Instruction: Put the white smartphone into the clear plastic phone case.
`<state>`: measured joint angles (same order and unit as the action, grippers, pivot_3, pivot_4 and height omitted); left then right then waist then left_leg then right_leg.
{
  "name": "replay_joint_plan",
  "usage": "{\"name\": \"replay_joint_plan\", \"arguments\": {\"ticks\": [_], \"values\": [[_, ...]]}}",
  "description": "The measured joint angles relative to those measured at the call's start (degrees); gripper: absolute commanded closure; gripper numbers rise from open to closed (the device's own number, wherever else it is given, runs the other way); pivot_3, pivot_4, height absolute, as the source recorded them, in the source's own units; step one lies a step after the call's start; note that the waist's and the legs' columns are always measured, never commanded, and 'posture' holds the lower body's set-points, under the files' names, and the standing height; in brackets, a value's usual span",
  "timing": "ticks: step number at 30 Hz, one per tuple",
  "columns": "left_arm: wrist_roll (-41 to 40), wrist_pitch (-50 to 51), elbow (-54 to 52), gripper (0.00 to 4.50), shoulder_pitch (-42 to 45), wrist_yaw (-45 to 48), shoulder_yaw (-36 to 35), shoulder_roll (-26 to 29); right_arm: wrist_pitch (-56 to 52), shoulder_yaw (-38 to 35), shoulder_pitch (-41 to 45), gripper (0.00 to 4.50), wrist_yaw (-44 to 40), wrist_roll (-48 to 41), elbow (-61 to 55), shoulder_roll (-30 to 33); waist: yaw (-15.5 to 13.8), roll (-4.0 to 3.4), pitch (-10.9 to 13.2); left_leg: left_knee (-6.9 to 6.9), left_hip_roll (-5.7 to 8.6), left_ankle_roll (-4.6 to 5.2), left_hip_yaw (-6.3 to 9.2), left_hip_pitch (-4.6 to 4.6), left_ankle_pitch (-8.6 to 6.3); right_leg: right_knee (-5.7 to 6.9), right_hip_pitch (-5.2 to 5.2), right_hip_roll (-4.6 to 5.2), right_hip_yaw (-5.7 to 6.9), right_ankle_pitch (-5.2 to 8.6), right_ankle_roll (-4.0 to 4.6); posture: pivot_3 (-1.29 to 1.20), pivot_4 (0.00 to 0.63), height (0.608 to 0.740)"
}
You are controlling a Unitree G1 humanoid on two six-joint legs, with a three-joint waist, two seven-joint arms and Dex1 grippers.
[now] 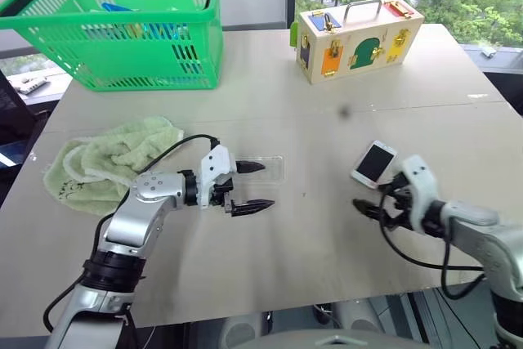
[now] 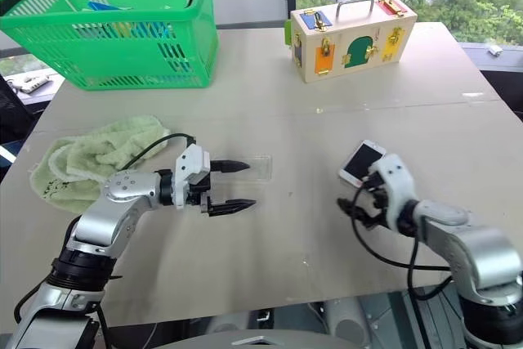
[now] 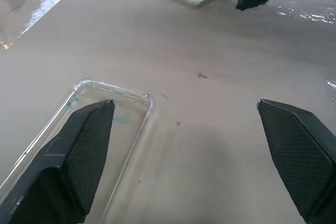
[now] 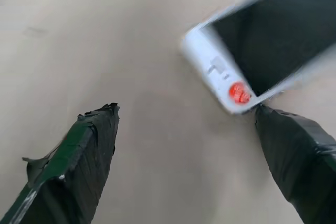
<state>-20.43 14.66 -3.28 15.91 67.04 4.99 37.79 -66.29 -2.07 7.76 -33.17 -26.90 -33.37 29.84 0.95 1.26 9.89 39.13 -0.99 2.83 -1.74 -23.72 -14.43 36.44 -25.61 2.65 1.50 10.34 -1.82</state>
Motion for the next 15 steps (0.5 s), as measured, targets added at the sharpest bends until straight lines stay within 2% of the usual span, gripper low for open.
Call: {"name": "replay_joint_plan", "arguments": {"ticks": [2,7,10,15], "values": [[-0.01,0.12,0.00,0.00,0.01,-0.02,0.00,0.00,6.66,4.59,1.92,0.07,-2.60,0.26,3.32,-1.32,-0.23,0.00,0.00,0.00,0.01,0.00,0.01,-0.04,0.00,-0.02,0.00,0.01,0.01,0.00,0.00,0.00,0.150,0.740],[-0.02,0.29,-0.06,0.00,0.01,-0.42,-0.01,-0.09,17.39,8.20,6.62,0.07,-3.05,4.07,10.32,-2.95,-0.48,0.00,0.01,0.02,0.10,0.00,-0.08,-0.12,0.00,-0.16,0.02,0.11,-0.02,-0.01,-0.02,0.00,0.150,0.740],[-0.03,0.64,-0.08,0.00,-0.01,-0.77,-0.07,0.01,23.30,7.97,8.07,0.07,-6.68,6.02,12.05,2.94,-0.90,-0.02,0.02,0.01,0.14,0.03,-0.10,-0.15,-0.02,-0.27,0.02,0.16,-0.02,-0.01,-0.03,0.00,0.150,0.740],[-0.04,0.86,-0.51,0.00,-0.53,-1.07,-0.33,0.04,34.45,8.52,9.99,0.07,-17.23,9.95,16.75,15.10,-0.95,-0.05,0.04,-0.04,0.11,0.04,-0.14,-0.13,-0.02,-0.31,0.02,0.13,-0.01,-0.01,-0.03,0.00,0.150,0.740]]}}
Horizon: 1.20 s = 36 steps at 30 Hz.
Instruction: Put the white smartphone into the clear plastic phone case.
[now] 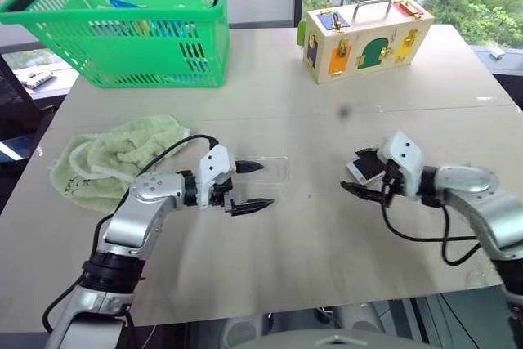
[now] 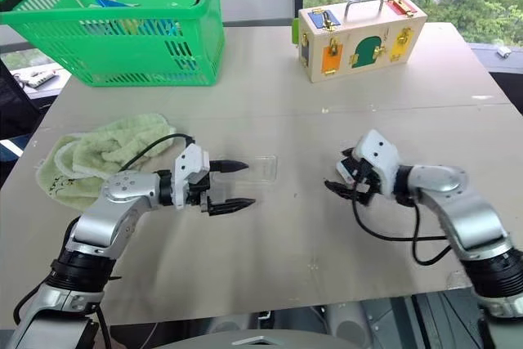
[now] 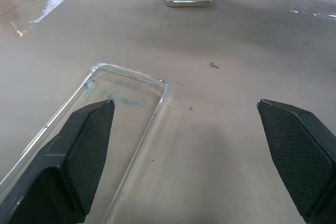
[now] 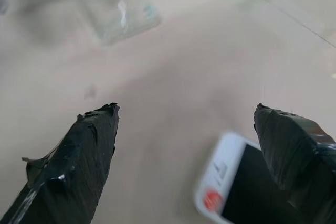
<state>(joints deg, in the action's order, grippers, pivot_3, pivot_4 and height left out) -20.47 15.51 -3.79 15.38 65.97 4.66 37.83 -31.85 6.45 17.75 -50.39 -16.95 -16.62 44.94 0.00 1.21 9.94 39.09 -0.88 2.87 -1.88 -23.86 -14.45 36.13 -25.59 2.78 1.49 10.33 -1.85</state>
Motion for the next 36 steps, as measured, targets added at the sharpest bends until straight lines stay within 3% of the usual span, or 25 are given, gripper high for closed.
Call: {"name": "replay_joint_plan", "arguments": {"ticks": [3,6,12,14,15,22,36], "values": [[-0.02,0.14,-0.24,0.00,-0.20,-0.05,0.02,-0.14,11.29,3.28,5.82,0.07,-6.54,6.44,10.75,4.84,0.40,0.00,0.00,0.02,-0.04,0.00,-0.09,0.10,0.00,0.02,0.02,-0.03,-0.05,-0.03,0.03,0.00,0.150,0.740],[-0.04,0.25,-0.29,0.00,-0.24,-0.04,0.01,-0.21,20.00,7.76,11.04,0.07,-12.45,11.12,20.75,5.54,0.68,0.01,0.01,0.02,-0.07,0.00,-0.12,0.11,0.01,0.05,0.01,-0.09,-0.06,-0.05,0.07,0.00,0.150,0.740],[-0.09,0.52,-2.47,0.00,-1.58,-0.78,-0.57,0.10,38.30,16.11,28.81,0.07,-23.61,19.61,49.98,-0.56,1.08,0.03,0.02,0.03,-0.13,0.00,-0.35,0.18,0.01,0.08,0.01,-0.13,-0.29,-0.08,0.08,0.00,0.150,0.740],[-0.14,0.53,-2.89,0.00,-2.16,-1.00,-0.80,0.18,40.01,16.18,29.90,0.07,-24.13,20.28,52.76,-0.86,0.73,0.06,0.00,0.04,-0.13,0.01,-0.37,0.18,0.01,0.08,0.01,-0.10,-0.33,-0.10,0.10,0.00,0.150,0.740],[-0.16,1.09,-3.58,0.00,-3.77,-1.65,-1.90,0.73,40.78,16.00,33.36,0.07,-24.21,20.82,59.81,-3.60,0.86,0.13,-0.03,0.08,-0.14,0.01,-0.44,0.20,0.01,0.07,0.02,-0.10,-0.40,-0.17,0.21,0.00,0.150,0.740],[-1.42,2.97,-9.30,0.00,-9.61,-4.45,-4.27,1.29,27.00,8.02,36.94,0.07,-23.52,16.90,71.27,-6.45,0.52,0.09,0.02,0.10,-0.17,0.02,-0.59,0.26,0.02,0.12,-0.02,-0.06,-0.59,-0.41,0.44,0.00,0.150,0.740],[-1.72,3.42,-9.20,0.00,-7.13,-3.69,-4.08,1.41,20.34,2.04,36.98,0.07,-16.73,16.98,73.51,-8.31,0.76,0.06,0.03,0.05,-0.19,0.02,-0.71,0.23,0.02,0.10,-0.06,-0.12,-0.60,-0.41,0.43,0.00,0.150,0.740]]}}
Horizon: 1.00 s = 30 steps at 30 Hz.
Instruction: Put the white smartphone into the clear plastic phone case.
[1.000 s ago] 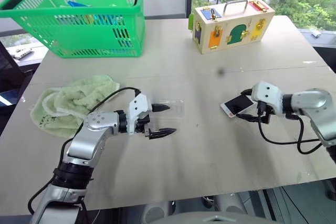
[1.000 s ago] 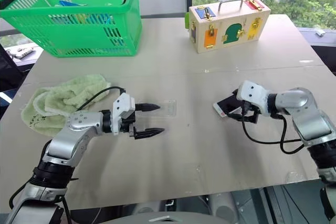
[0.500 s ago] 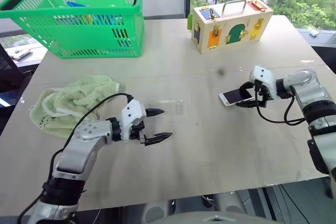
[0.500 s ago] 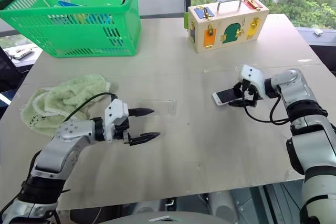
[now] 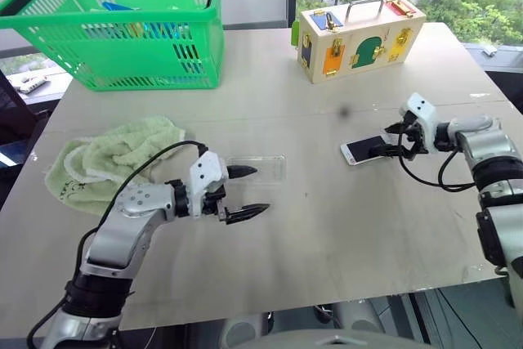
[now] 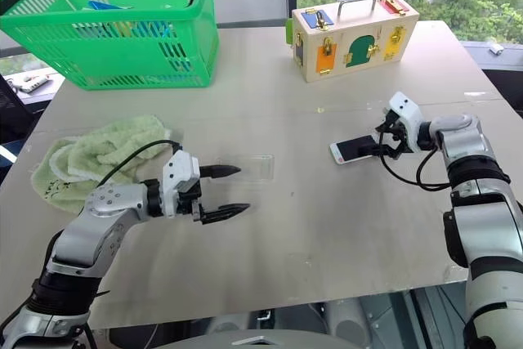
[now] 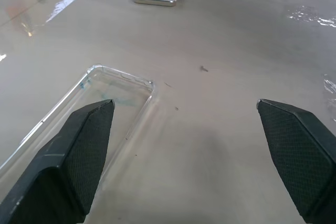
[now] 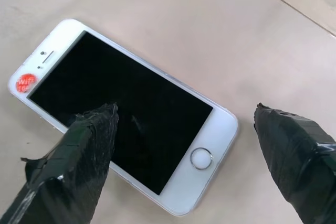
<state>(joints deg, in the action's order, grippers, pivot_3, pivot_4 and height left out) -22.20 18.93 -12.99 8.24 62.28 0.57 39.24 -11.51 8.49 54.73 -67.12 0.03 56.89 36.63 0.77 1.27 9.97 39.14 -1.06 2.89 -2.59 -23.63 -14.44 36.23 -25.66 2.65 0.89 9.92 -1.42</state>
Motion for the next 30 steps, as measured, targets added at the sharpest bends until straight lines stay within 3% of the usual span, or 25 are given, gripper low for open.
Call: {"name": "replay_joint_plan", "arguments": {"ticks": [8,13,17,21,30], "values": [[0.00,0.02,0.33,0.00,0.40,0.18,0.19,-0.07,-6.61,1.21,-1.22,0.07,-9.25,0.21,-4.35,1.72,-0.04,0.00,-0.01,0.00,-0.03,0.00,0.04,0.03,0.00,0.02,0.03,-0.03,0.03,0.01,-0.01,0.00,0.150,0.740],[0.01,0.00,0.86,0.00,0.64,0.42,0.22,-0.09,-13.80,0.20,-8.08,0.07,-14.81,-4.01,-17.05,3.53,-0.13,0.00,-0.01,-0.04,-0.10,-0.02,0.07,-0.02,-0.01,-0.01,0.00,-0.07,0.07,0.00,-0.02,0.00,0.150,0.740],[-0.04,-0.10,0.78,0.00,0.24,0.42,0.16,-0.09,-7.72,-1.91,-16.81,0.07,-9.29,-4.76,-28.96,3.71,-0.02,-0.02,0.00,-0.05,-0.10,-0.02,0.00,-0.01,-0.01,-0.03,-0.02,-0.07,0.04,0.12,-0.23,0.00,0.150,0.740],[-0.02,-0.34,0.88,0.00,-0.01,0.78,0.14,-0.07,-7.09,-2.75,-19.95,0.07,-5.22,-6.14,-37.30,2.20,0.10,-0.02,0.01,0.01,-0.10,-0.01,-0.08,0.07,0.00,0.07,-0.02,-0.10,-0.06,0.14,-0.26,0.00,0.150,0.740],[0.04,-0.84,3.57,0.00,3.18,2.54,0.47,-0.20,-8.36,2.02,-18.95,0.07,0.36,-3.56,-39.21,-0.98,-0.16,-0.01,0.00,0.03,-0.10,-0.02,-0.09,0.09,0.00,0.15,-0.02,-0.10,-0.06,0.15,-0.24,0.00,0.150,0.740]]}}
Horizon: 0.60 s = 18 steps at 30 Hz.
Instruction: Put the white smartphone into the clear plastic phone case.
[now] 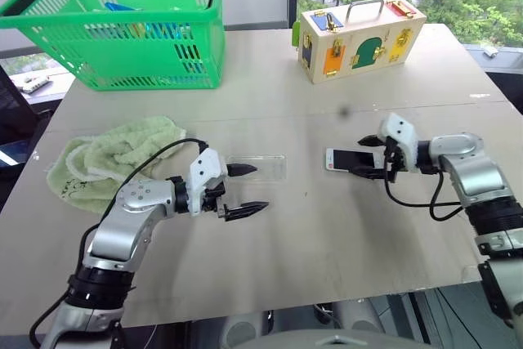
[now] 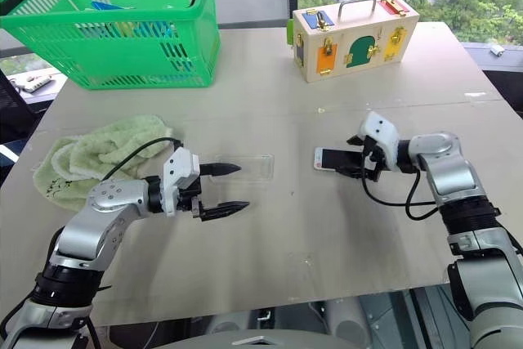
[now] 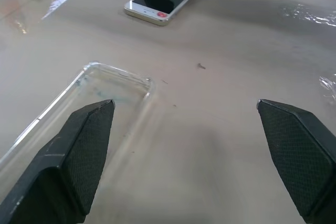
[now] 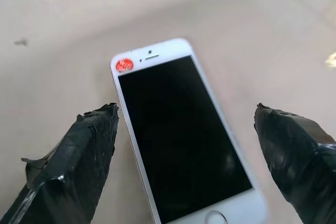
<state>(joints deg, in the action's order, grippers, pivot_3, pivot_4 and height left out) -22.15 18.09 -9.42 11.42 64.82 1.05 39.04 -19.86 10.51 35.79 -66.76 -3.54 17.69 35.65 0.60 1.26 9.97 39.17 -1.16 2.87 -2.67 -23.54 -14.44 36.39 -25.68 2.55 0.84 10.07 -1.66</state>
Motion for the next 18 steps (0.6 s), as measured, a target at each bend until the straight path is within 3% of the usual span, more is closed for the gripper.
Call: {"name": "replay_joint_plan", "arguments": {"ticks": [6,11,14,16,18], "values": [[-3.33,0.55,-0.18,0.00,0.26,0.49,-0.76,-0.90,2.31,2.96,4.33,0.07,-0.49,1.91,7.25,-0.62,0.19,0.03,-0.02,0.00,0.00,0.01,-0.04,0.02,0.00,-0.07,0.05,0.01,-0.03,-0.01,-0.01,0.00,0.150,0.740],[-6.54,0.61,-1.20,0.00,-0.30,1.10,-1.87,-0.96,4.67,4.69,7.19,0.07,-1.31,2.54,13.65,-1.12,0.15,0.06,-0.04,0.04,-0.01,0.01,-0.09,0.68,0.00,0.00,0.58,0.02,-0.08,-0.03,0.06,0.00,0.150,0.740],[-8.38,0.72,-1.39,0.00,-0.94,0.90,-3.59,-0.97,5.72,4.89,7.55,1.26,-1.92,2.84,15.19,-1.05,-0.02,0.11,-0.07,0.04,-0.02,-0.02,-0.02,0.83,-0.01,-0.03,0.77,0.10,0.00,-0.02,0.07,0.00,0.150,0.740],[-9.03,0.86,-1.55,0.00,-1.15,0.76,-4.03,-1.01,6.20,4.84,7.43,1.54,-1.97,2.93,15.16,-1.01,-0.04,0.13,-0.09,0.04,-0.02,-0.02,-0.02,0.83,-0.01,-0.06,0.79,0.14,0.01,-0.03,0.06,0.00,0.150,0.740],[-9.60,1.01,-2.38,0.00,-1.42,0.35,-4.30,-1.01,6.09,3.92,6.10,1.55,-1.97,2.63,13.73,-0.77,-0.19,0.19,-0.13,0.04,-0.01,-0.02,-0.03,0.82,-0.01,-0.07,0.81,0.19,0.02,-0.03,0.06,0.00,0.150,0.740]]}}
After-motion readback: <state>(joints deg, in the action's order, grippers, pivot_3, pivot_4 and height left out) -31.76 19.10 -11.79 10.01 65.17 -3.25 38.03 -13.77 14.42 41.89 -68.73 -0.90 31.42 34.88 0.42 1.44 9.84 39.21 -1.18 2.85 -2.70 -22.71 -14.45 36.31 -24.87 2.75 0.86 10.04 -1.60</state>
